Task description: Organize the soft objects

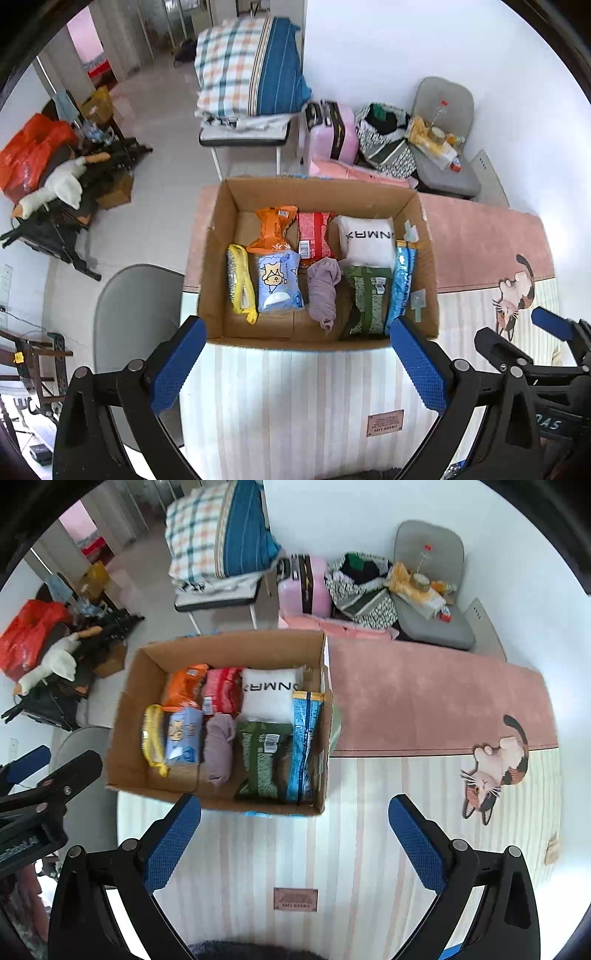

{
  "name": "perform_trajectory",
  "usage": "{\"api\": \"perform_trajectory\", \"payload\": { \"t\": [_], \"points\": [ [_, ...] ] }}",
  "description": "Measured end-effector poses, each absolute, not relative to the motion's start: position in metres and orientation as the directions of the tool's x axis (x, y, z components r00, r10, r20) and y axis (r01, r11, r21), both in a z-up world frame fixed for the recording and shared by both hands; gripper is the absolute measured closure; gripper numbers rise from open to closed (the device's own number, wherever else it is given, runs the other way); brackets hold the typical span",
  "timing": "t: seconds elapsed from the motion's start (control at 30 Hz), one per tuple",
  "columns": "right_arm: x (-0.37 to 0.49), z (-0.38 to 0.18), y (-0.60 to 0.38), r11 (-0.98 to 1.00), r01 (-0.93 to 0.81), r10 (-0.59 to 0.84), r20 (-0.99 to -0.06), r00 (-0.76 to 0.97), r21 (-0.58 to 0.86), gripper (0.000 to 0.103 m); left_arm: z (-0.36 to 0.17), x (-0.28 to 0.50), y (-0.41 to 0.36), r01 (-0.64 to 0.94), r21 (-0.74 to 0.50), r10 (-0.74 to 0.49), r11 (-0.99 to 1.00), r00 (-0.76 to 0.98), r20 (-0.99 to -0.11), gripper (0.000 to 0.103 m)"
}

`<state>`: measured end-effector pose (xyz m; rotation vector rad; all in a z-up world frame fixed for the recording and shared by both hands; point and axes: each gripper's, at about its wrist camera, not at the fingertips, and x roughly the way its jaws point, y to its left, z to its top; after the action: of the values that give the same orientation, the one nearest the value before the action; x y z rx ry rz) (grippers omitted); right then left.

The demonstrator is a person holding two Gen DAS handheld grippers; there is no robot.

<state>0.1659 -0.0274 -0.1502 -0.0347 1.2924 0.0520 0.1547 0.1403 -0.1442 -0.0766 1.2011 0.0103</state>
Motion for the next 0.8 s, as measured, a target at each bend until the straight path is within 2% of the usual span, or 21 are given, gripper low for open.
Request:
{"api": "perform_trajectory", "payload": {
  "t": [0.47, 0.8],
  "points": [
    [0.068, -0.030, -0.033, 0.996, -0.087, 0.043, -0.889, 0.456, 0.004, 0.000, -0.059, 0.065, 0.133, -0.045, -0.028, -0.001, 0.999, 0.504, -0.863, 0.001],
    [0.026, 0.016, -0.040, 0.996, -0.091, 0.038, -0.852, 0.522, -0.011, 0.000, -0.026, 0.031, 0.127, -0.033, -0.050, -0.024, 0.998, 0.544, -0.839, 0.001]
  ]
}}
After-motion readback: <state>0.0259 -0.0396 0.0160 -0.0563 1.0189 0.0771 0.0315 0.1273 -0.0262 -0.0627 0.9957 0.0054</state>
